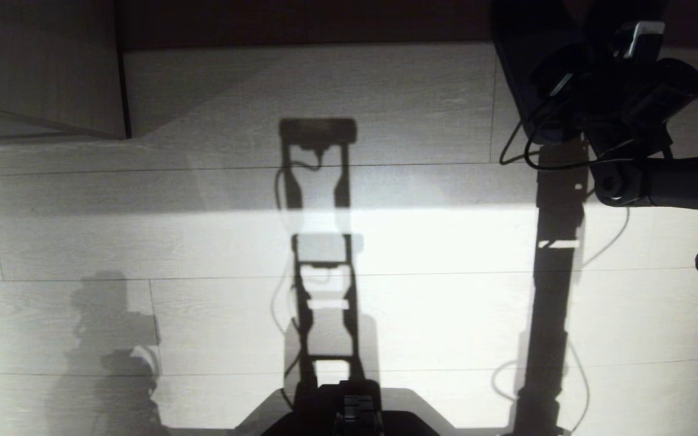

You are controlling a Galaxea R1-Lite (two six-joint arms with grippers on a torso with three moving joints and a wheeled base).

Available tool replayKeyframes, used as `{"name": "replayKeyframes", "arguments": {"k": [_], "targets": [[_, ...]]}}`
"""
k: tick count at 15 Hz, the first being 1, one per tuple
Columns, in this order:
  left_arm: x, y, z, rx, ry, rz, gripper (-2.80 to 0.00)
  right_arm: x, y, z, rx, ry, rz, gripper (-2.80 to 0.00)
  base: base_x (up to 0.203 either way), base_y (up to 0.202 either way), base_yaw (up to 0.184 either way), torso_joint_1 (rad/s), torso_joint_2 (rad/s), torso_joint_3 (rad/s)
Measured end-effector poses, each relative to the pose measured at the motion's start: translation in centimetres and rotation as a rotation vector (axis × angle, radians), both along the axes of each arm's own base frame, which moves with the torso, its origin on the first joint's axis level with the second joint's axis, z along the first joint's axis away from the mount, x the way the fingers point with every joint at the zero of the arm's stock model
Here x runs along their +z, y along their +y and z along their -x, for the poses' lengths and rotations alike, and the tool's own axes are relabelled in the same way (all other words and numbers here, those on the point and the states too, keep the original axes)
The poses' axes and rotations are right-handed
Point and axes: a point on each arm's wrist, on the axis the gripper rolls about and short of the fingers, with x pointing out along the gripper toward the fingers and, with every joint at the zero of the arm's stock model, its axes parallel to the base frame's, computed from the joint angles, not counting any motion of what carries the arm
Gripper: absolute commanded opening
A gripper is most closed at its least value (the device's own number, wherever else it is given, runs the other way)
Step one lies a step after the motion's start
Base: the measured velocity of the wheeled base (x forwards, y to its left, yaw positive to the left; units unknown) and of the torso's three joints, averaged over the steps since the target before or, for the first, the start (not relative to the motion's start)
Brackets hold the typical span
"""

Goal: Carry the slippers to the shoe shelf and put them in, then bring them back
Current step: Pick up the slippers on the floor

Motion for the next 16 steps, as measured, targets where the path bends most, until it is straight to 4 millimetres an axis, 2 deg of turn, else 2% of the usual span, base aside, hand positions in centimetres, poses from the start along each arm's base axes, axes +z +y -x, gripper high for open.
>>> {"name": "replayKeyframes", "arguments": {"k": [6,7,16], "targets": [[0.00,0.00,0.00,0.000,0.000,0.000,-2.80,0.10,0.00,0.08,0.000,-0.006,-0.002,0.00,0.000,0.000,0.000,0.000,0.00,0.000],[0.01,0.00,0.00,0.000,-0.001,0.000,-2.80,0.14,0.00,0.11,0.000,-0.007,-0.002,-2.80,0.000,0.000,0.000,0.000,0.00,0.000],[0.00,0.00,0.00,0.001,0.000,0.000,-2.80,0.45,-0.05,0.35,-0.006,-0.027,0.002,-2.80,0.000,0.000,0.000,0.000,0.00,0.000]]}}
